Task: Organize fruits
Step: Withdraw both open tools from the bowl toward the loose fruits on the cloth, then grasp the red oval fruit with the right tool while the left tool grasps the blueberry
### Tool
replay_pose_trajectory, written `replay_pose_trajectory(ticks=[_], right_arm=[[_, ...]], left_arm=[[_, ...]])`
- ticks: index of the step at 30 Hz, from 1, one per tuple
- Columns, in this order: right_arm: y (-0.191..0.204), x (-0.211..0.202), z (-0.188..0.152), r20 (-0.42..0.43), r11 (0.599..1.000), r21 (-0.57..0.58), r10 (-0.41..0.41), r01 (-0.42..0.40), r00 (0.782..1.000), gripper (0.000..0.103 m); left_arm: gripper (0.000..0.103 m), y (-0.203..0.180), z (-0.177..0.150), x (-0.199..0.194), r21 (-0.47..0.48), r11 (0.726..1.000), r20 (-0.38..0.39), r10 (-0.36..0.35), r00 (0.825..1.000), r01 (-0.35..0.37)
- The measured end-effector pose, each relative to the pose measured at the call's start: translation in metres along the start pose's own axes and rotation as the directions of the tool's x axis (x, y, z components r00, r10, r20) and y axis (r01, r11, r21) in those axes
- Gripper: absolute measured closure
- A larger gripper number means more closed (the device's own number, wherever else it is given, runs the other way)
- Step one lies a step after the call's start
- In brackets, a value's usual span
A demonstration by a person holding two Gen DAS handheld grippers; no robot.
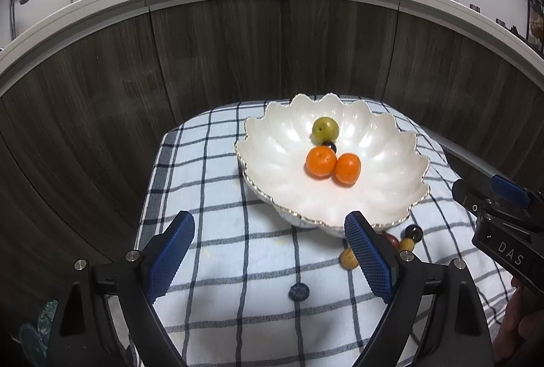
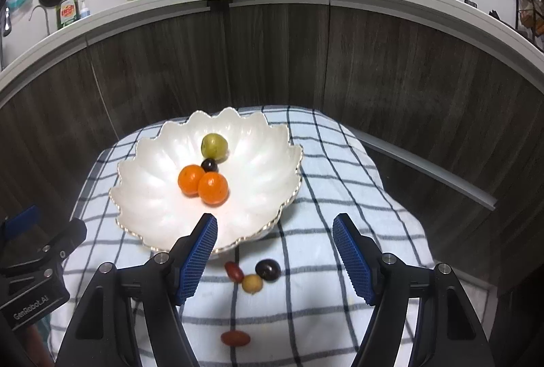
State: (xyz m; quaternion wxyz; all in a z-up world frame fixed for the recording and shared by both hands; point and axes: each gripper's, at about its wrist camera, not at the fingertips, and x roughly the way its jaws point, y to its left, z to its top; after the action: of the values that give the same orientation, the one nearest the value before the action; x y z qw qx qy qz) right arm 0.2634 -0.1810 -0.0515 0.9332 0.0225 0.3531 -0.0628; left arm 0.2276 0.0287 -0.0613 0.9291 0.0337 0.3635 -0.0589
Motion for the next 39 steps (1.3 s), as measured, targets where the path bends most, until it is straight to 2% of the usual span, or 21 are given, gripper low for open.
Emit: replay_pose_trajectory(ticks=[10,26,35,37,39], right_arm=[[0.008,0.003,-0.025,-0.019,1.0,-0.018,-0.003,0.003,1.0,0.032],[0.023,0.009,-0.065,-0.048,0.996,-0.081,0.023,-0.026,0.999,0.032],[0.025,0.021,-0.083,-0.09,0.995,-0.085,0.039,-0.046,0.995,0.032],[0.026,0.023,-0.087,-0.094,0.995,-0.09,0.043,-0.051,0.995,0.032],[0.027,0.024,-0.091,-0.094,0.994,-0.093,0.048,-0.057,0.994,0.032]], left_arm=[[0.015,0.001,-0.024,0.008,0.032,0.999,-0.009,-0.014,1.0,0.015],[0.019,-0.006,-0.065,0.039,0.06,0.997,-0.064,-0.036,0.997,0.04],[0.03,-0.013,-0.075,0.053,0.087,0.995,-0.087,-0.049,0.995,0.056],[0.04,-0.015,-0.077,0.056,0.099,0.993,-0.094,-0.052,0.994,0.061],[0.041,-0.018,-0.079,0.059,0.111,0.992,-0.1,-0.048,0.994,0.059]])
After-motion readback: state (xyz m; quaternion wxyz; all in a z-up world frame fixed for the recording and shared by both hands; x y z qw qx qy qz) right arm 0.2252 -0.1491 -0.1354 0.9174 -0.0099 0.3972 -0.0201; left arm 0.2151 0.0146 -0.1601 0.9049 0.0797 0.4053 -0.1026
